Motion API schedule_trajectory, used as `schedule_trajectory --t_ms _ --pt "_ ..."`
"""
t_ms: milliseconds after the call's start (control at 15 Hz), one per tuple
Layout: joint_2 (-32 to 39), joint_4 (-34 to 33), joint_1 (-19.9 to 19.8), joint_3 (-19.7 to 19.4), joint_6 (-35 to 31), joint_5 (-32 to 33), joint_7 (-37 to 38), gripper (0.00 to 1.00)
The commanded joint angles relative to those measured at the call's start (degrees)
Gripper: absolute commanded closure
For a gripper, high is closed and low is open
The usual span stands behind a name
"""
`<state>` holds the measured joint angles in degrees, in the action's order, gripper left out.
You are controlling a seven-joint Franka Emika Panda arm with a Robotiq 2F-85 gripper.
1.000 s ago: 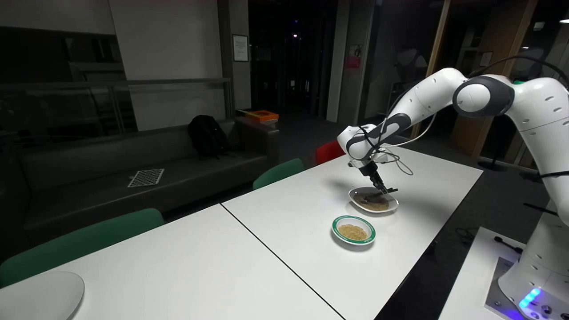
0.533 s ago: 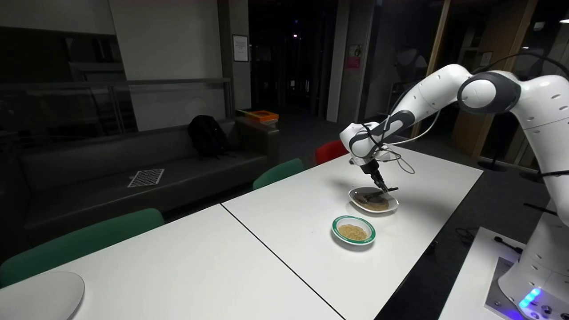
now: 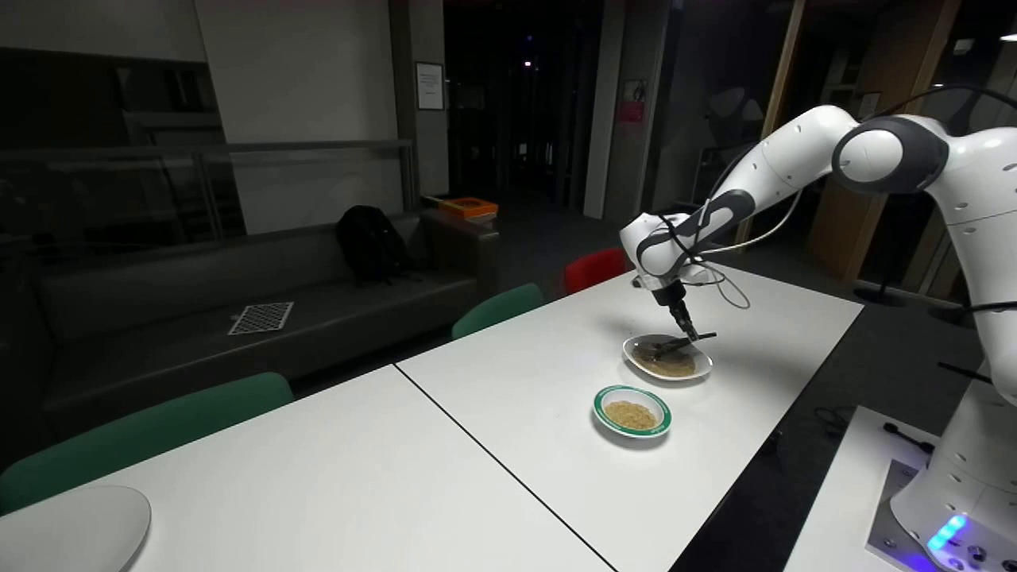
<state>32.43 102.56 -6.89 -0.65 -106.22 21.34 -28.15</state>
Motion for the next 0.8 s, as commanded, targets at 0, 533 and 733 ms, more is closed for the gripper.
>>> schedule_trajectory --t_ms 0,533,733 --pt "-5.46 6.07 -1.57 0.33 -3.94 -1.15 -2.55 0.97" --pt "-9.75 11.08 -2.59 0.32 -8.99 -3.04 -5.8 0.97" --pt "-10.74 12.1 -2.81 0.18 -10.02 -3.95 -7.0 0.97"
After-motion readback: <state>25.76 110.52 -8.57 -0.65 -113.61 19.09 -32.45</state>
